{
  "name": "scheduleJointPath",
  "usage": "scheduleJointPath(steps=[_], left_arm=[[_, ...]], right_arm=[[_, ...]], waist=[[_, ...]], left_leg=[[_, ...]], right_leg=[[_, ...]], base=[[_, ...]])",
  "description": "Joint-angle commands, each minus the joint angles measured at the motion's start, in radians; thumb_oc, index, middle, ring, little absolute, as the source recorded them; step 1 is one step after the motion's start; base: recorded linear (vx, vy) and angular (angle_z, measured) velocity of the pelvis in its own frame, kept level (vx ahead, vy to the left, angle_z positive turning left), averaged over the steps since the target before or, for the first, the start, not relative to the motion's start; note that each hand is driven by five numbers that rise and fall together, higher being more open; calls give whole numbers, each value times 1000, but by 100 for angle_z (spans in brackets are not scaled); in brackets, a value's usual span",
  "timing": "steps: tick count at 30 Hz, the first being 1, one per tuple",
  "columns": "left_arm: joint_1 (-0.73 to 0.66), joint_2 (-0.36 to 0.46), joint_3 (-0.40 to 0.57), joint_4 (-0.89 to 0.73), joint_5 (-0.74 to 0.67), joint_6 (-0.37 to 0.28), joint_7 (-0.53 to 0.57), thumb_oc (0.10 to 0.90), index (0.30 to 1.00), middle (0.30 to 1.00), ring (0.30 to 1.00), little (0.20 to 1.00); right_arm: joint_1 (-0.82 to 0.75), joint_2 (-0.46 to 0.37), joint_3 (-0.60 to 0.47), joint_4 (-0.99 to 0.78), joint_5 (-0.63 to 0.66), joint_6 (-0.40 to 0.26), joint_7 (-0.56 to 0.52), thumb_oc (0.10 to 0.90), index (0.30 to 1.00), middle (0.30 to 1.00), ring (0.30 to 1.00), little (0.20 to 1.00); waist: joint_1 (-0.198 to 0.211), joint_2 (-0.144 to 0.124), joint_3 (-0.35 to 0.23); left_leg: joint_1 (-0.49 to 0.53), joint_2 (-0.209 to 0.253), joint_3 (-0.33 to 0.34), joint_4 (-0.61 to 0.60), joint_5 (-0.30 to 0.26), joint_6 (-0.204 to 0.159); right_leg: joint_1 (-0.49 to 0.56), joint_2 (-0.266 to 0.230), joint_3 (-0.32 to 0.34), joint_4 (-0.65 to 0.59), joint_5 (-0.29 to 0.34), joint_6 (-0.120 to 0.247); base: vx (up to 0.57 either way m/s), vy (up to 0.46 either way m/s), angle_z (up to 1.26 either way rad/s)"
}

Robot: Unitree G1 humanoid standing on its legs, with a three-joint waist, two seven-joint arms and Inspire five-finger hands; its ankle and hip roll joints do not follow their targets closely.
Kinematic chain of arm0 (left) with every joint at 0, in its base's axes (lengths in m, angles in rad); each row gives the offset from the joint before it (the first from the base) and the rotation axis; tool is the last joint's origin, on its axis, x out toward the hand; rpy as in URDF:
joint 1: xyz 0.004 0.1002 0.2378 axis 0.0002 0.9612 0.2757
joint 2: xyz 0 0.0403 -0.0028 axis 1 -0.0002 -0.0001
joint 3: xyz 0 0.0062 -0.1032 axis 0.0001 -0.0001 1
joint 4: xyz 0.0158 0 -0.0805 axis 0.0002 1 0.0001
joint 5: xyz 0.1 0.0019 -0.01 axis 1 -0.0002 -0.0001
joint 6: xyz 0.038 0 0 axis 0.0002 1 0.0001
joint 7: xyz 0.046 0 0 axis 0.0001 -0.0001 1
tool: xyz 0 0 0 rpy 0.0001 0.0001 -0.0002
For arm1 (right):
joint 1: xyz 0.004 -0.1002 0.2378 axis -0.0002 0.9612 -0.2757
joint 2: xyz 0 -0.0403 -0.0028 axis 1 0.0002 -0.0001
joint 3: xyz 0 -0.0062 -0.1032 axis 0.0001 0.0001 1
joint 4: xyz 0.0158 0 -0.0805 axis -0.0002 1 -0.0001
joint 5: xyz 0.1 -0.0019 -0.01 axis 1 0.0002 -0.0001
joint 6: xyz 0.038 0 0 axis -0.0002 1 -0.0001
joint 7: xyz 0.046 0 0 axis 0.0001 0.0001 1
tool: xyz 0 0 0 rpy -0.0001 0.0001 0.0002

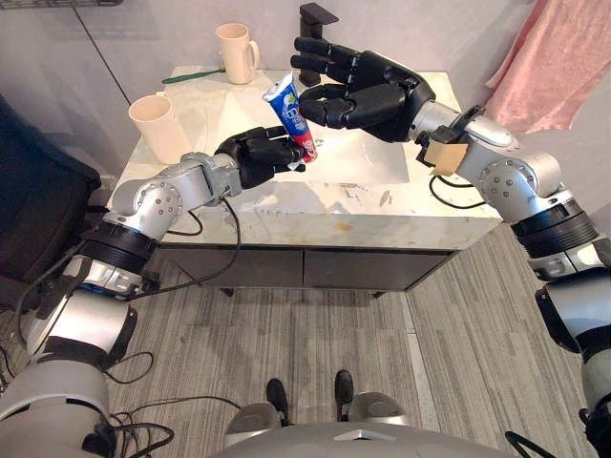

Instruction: Organize the bathroom.

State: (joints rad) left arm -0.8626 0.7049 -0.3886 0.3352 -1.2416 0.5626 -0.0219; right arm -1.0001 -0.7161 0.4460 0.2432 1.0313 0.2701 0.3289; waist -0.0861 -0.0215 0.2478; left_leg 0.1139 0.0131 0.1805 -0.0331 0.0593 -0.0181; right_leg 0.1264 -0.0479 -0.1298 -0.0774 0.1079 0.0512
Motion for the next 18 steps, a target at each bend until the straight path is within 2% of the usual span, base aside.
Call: scheduleJointPath(steps=[1, 18], left_arm=[[-112, -42, 31, -15, -114, -70, -46, 400, 300, 300, 300, 300], [-112, -67, -6, -10, -117, -14, -18, 400, 300, 300, 300, 300]], right_arm=[[-145, -28, 52, 59, -23, -139, 29, 800, 900, 900, 900, 900], [-190, -23, 97, 90, 1, -137, 30, 800, 900, 900, 900, 900]], waist=[[22, 2, -160], [28, -7, -153]], left_leg=[[-15, 106, -10, 134, -64, -47], [-22, 104, -22, 150, -66, -45]], right_leg=[[-32, 12, 75, 8, -94, 22], [-32, 13, 79, 16, -92, 22]], base=[[0, 0, 0], [0, 0, 0]])
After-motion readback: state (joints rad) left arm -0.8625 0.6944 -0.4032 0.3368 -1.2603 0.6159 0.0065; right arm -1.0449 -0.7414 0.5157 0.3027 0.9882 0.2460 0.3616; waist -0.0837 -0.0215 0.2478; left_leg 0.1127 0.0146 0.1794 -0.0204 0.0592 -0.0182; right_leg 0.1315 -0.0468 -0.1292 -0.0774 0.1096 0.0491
